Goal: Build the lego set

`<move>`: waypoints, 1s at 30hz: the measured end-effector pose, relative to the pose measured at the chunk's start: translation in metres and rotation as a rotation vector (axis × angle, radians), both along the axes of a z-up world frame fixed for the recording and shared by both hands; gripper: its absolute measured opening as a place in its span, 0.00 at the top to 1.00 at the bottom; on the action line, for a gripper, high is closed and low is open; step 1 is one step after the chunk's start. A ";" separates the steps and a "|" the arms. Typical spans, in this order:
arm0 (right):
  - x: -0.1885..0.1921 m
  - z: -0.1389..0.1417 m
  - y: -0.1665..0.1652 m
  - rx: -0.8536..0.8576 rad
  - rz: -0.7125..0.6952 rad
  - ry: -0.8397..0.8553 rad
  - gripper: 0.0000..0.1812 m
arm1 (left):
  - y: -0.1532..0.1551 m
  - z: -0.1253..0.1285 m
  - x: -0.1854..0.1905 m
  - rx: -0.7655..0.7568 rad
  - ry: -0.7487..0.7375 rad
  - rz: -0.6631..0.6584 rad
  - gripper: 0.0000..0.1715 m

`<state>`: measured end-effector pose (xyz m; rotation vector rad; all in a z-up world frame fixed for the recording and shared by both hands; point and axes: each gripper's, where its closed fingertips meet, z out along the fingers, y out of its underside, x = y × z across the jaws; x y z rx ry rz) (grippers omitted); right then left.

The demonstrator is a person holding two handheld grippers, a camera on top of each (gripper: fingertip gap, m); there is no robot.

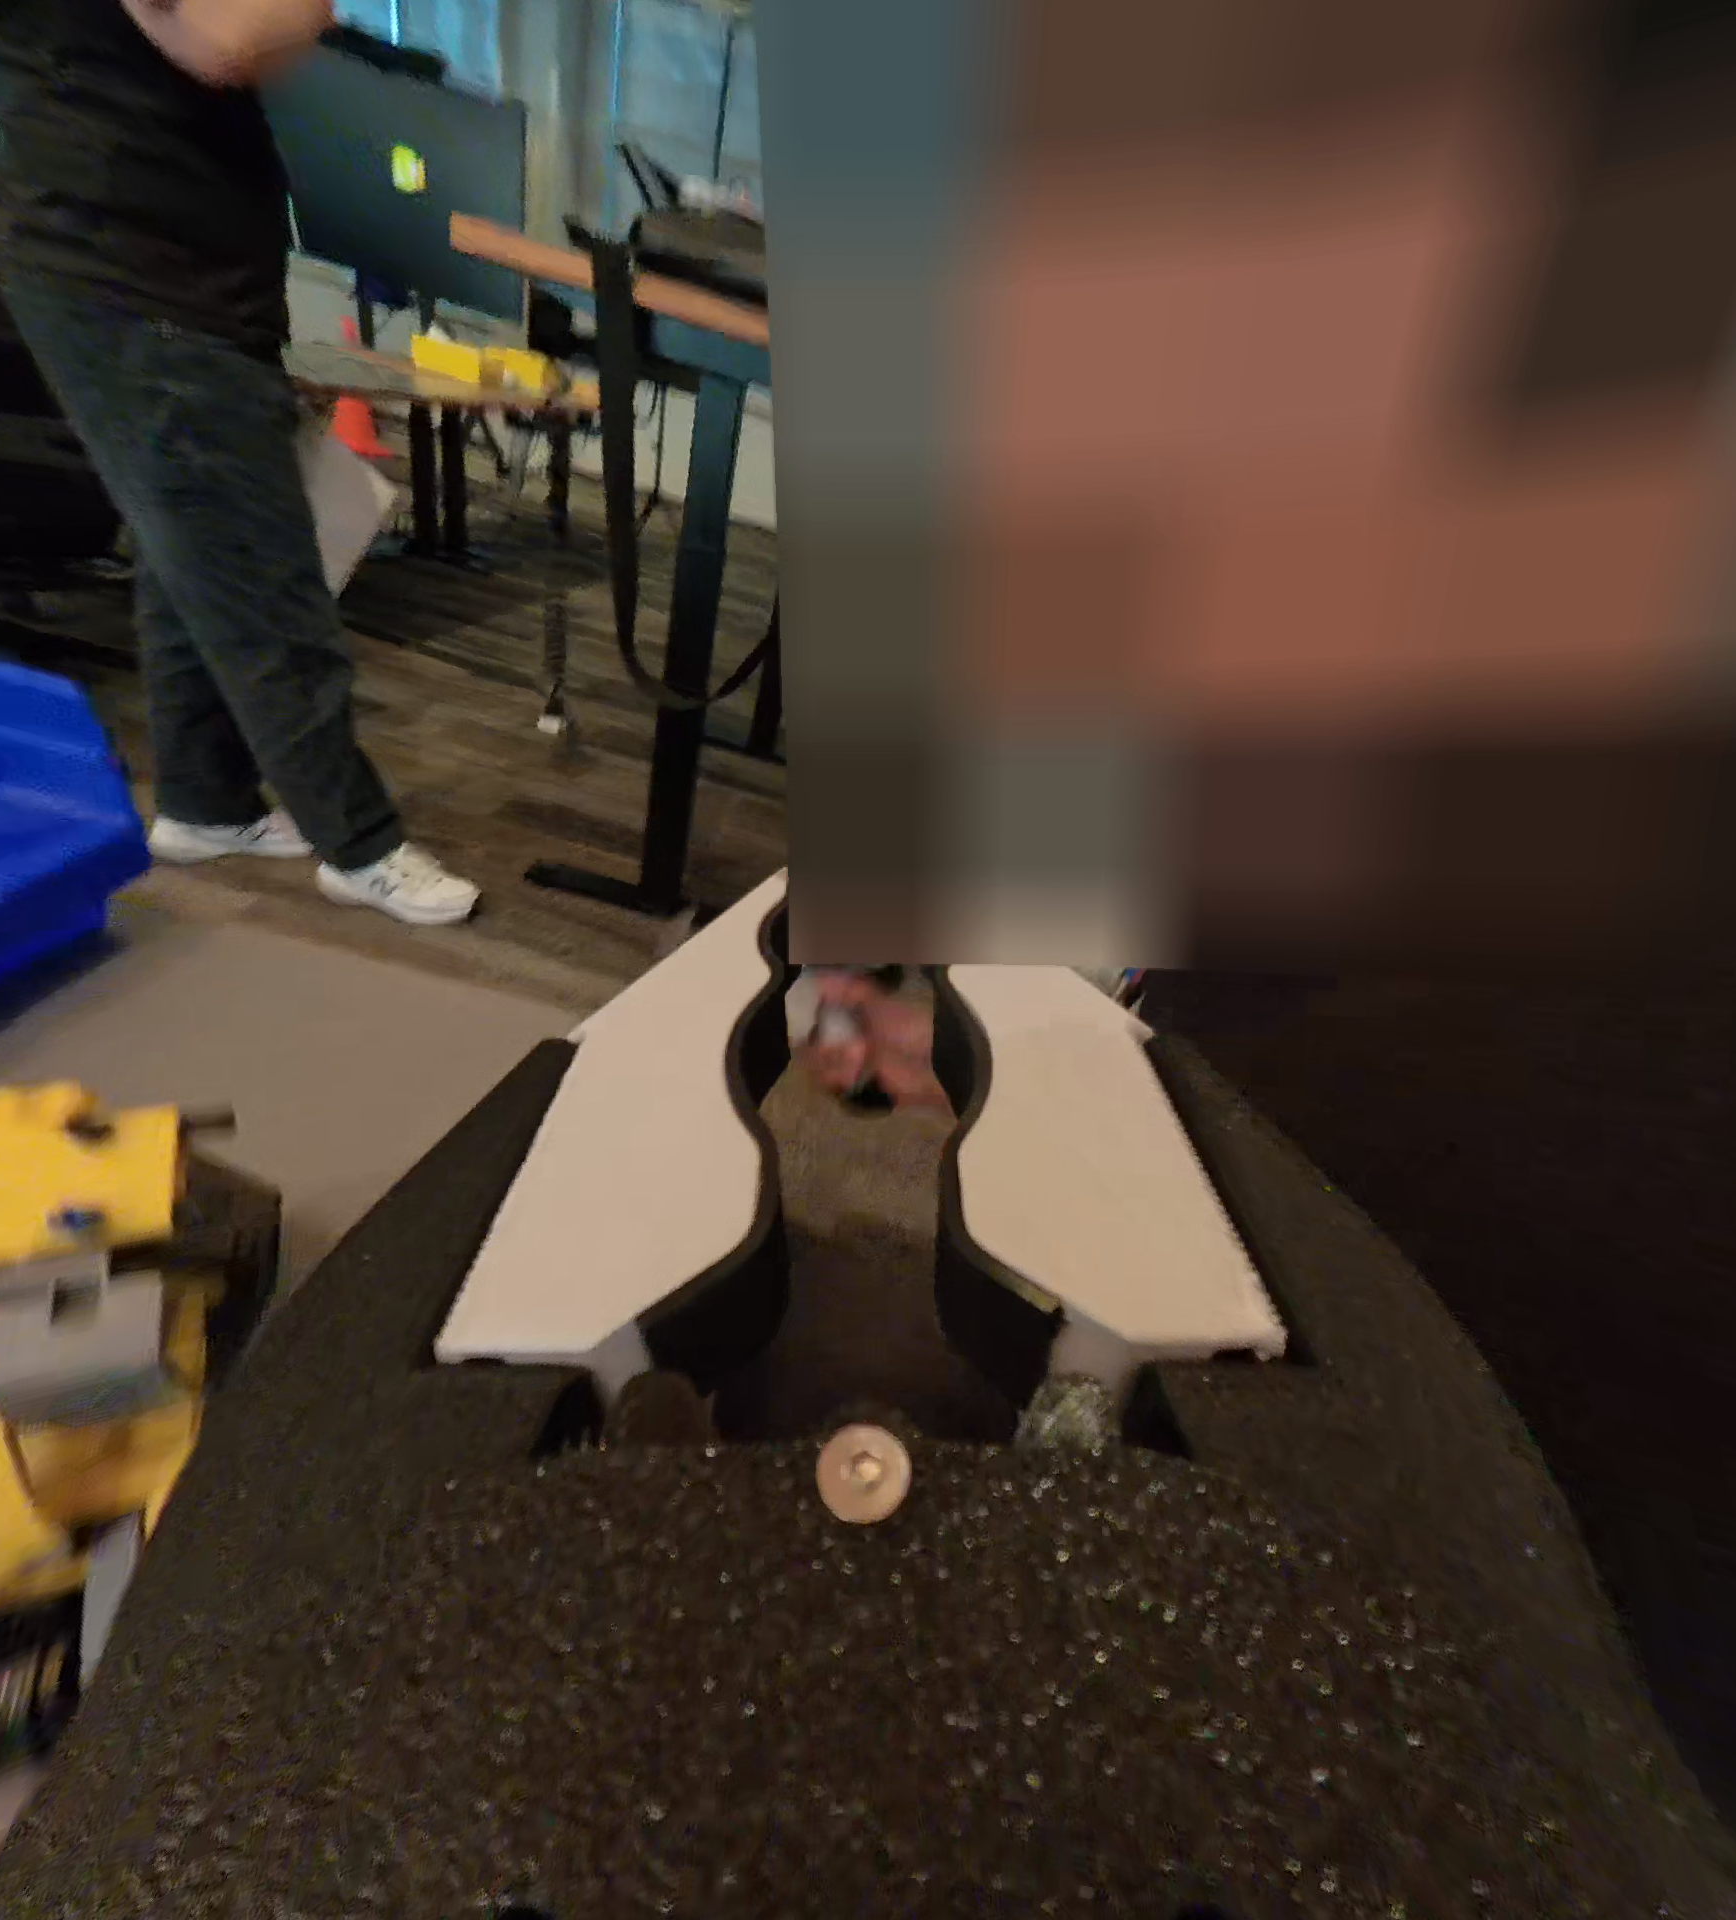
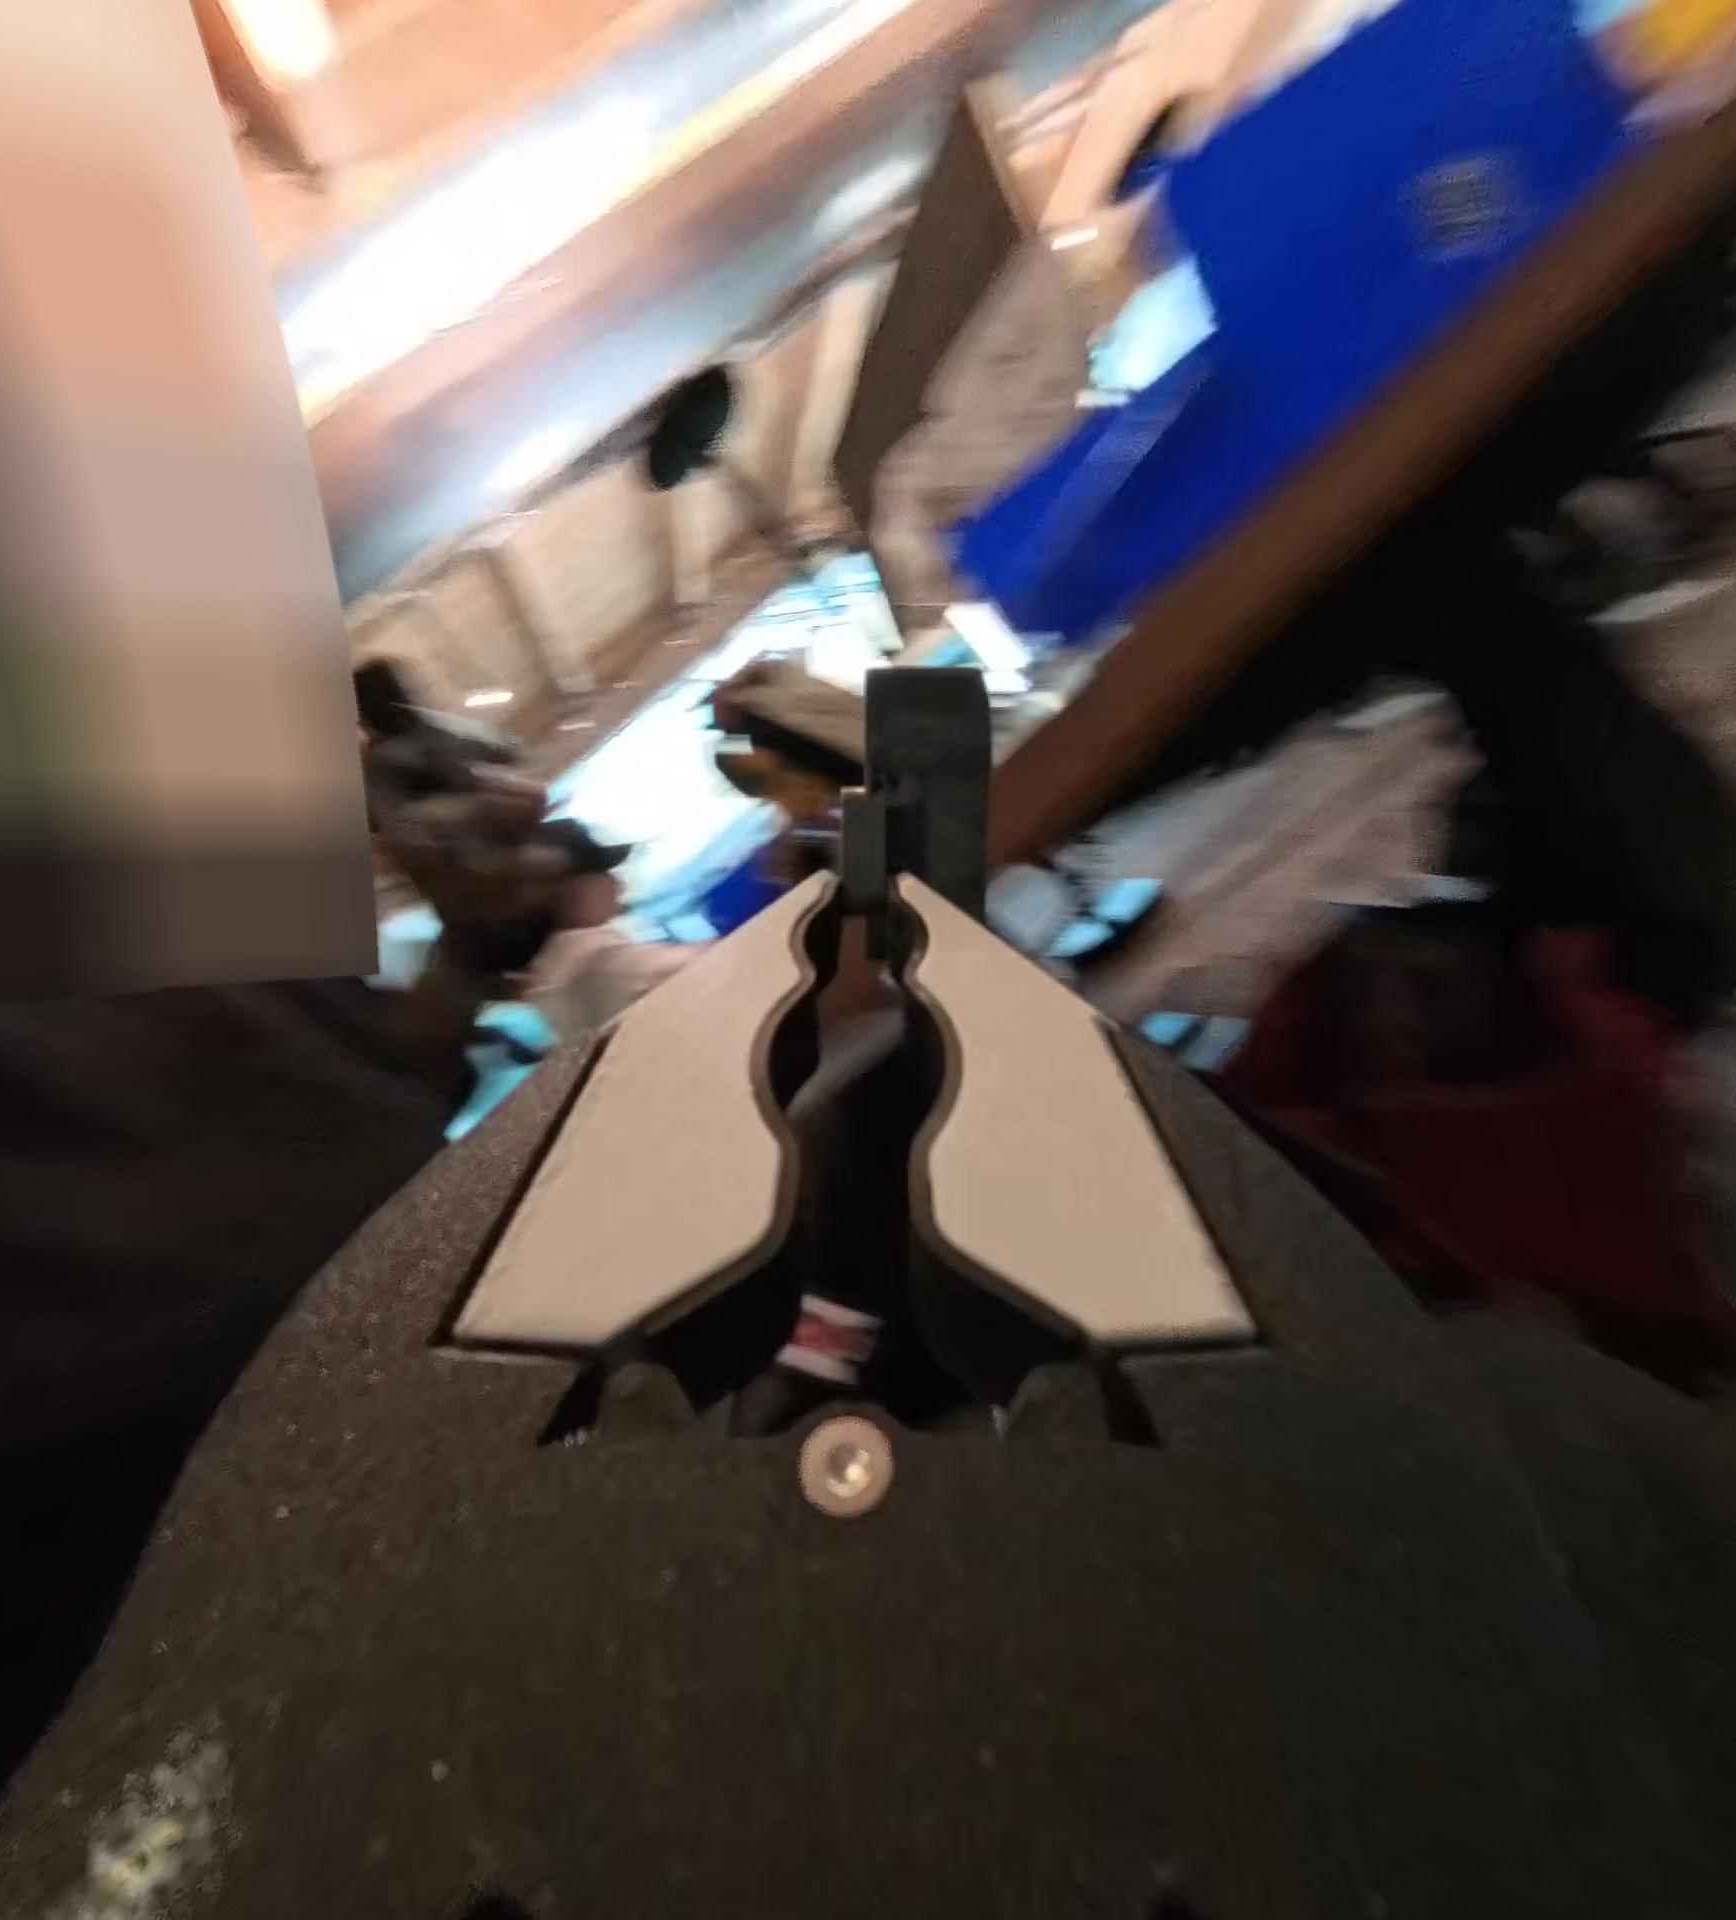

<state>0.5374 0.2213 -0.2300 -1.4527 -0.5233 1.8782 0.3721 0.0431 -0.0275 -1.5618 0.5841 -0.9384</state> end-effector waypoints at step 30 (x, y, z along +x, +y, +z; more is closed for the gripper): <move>-0.282 0.197 -0.301 0.109 0.668 0.115 0.96 | -0.182 -0.072 -0.152 0.073 0.031 0.297 0.85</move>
